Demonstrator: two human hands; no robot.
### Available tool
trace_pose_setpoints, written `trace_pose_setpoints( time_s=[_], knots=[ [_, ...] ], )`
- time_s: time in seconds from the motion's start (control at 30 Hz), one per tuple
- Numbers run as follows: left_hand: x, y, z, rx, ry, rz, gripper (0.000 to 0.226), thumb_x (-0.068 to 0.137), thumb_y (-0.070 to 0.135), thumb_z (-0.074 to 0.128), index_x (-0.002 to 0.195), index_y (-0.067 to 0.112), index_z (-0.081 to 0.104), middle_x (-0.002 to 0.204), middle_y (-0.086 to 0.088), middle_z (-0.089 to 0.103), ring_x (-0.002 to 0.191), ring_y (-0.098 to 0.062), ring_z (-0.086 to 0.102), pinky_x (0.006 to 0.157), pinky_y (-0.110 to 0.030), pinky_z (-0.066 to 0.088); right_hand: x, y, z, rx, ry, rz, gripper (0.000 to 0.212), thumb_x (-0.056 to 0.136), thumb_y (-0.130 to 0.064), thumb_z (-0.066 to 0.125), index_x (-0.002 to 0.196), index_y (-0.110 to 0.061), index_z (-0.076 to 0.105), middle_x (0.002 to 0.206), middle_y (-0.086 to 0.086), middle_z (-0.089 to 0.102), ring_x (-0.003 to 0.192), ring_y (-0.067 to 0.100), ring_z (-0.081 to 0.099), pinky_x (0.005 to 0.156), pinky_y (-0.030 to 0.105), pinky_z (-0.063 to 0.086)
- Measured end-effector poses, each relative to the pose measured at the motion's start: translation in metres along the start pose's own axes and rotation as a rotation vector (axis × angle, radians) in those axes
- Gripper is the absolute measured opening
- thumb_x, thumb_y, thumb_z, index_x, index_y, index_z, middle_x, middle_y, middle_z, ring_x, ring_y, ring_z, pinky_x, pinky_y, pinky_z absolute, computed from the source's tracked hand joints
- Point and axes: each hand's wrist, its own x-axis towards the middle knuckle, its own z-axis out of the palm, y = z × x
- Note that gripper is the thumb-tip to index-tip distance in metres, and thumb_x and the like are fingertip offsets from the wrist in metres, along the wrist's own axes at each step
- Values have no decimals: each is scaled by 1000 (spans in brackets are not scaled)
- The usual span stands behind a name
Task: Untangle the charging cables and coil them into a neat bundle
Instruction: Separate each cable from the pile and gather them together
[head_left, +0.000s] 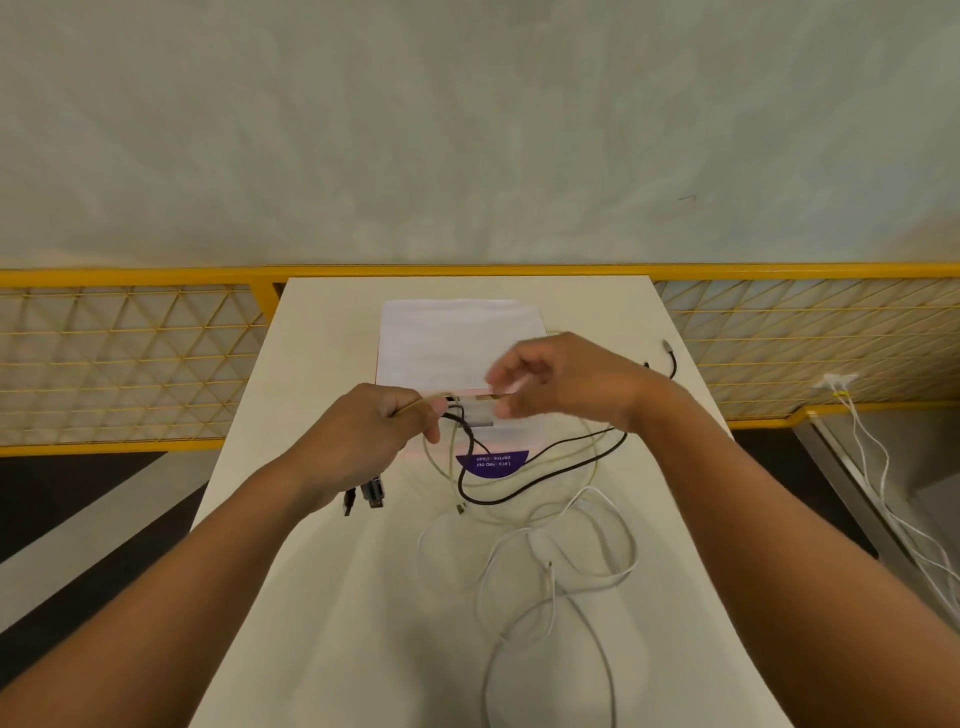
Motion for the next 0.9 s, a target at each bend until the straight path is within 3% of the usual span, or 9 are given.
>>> trace_pose_setpoints(
  time_s=[0.1, 0.2, 0.3, 0.47, 0.57, 0.67, 0.73, 0.8, 0.9],
  knots=[
    [-3, 9, 2, 34, 1, 62, 40, 102, 40, 50, 78, 14, 69, 43, 24, 49, 44, 4, 49, 56, -22, 33, 11, -23, 30, -75, -115, -132, 62, 80, -29, 84, 135, -31, 57, 137, -14, 58, 119, 2, 54, 97, 23, 43],
    [-3, 6, -3, 60, 72, 115, 41, 101, 39, 52, 78, 8, 65, 47, 12, 45, 45, -4, 45, 50, -23, 31, 20, -21, 50, 19, -99, -184, 23, 86, -18, 78, 107, -10, 72, 102, 4, 73, 93, 13, 65, 91, 35, 51],
    [-6, -3, -10, 101, 147, 108, 39, 99, 44, 53, 78, 15, 66, 57, 2, 43, 52, -19, 52, 40, -19, 31, 21, -8, 47, 136, -45, -127, 16, 92, -24, 72, 94, -7, 73, 82, 11, 73, 78, 30, 64, 93, 48, 51],
    [-5, -17, -12, 52, 190, 59, 40, 98, 46, 54, 72, 17, 64, 46, 8, 34, 42, -12, 41, 49, -29, 36, 20, 11, 30, 391, 55, -49, 22, 88, -30, 72, 89, -8, 76, 64, -6, 58, 60, 14, 40, 57, 27, 40],
    [-2, -29, -14, 0, 193, 25, 41, 97, 45, 57, 70, 15, 65, 53, 5, 35, 41, -9, 32, 56, -31, 36, 22, 27, 16, 411, 157, -13, 34, 76, -45, 74, 83, -12, 79, 55, -5, 41, 57, 15, 28, 53, 27, 28],
    [-1, -36, -16, -29, 201, -2, 42, 96, 45, 58, 70, 13, 65, 60, -3, 34, 46, -13, 29, 57, -31, 31, 19, 42, 2, 304, 215, 42, 33, 79, -48, 74, 84, -17, 81, 51, -10, 41, 55, 13, 30, 52, 23, 32],
    [0, -39, -17, -39, 216, -25, 43, 96, 46, 59, 69, 12, 65, 60, -3, 34, 46, -14, 27, 55, -30, 27, 18, 54, -4, 224, 236, 72, 23, 83, -43, 76, 90, -22, 82, 57, -15, 59, 53, 8, 47, 58, 17, 40],
    [0, -43, -20, -57, 221, -57, 44, 95, 48, 59, 68, 13, 65, 62, -5, 33, 49, -16, 27, 55, -30, 26, 17, 70, -10, 186, 236, 82, 11, 86, -34, 76, 94, -29, 80, 82, -20, 75, 74, -6, 67, 75, 12, 48],
    [1, -44, -21, -93, 205, -107, 48, 94, 52, 57, 69, 13, 68, 65, -7, 33, 56, -21, 29, 58, -31, 29, 14, 102, -14, 102, 227, 132, 17, 88, -32, 74, 104, -29, 78, 103, -17, 75, 91, -13, 64, 93, 14, 47]
  ],
)
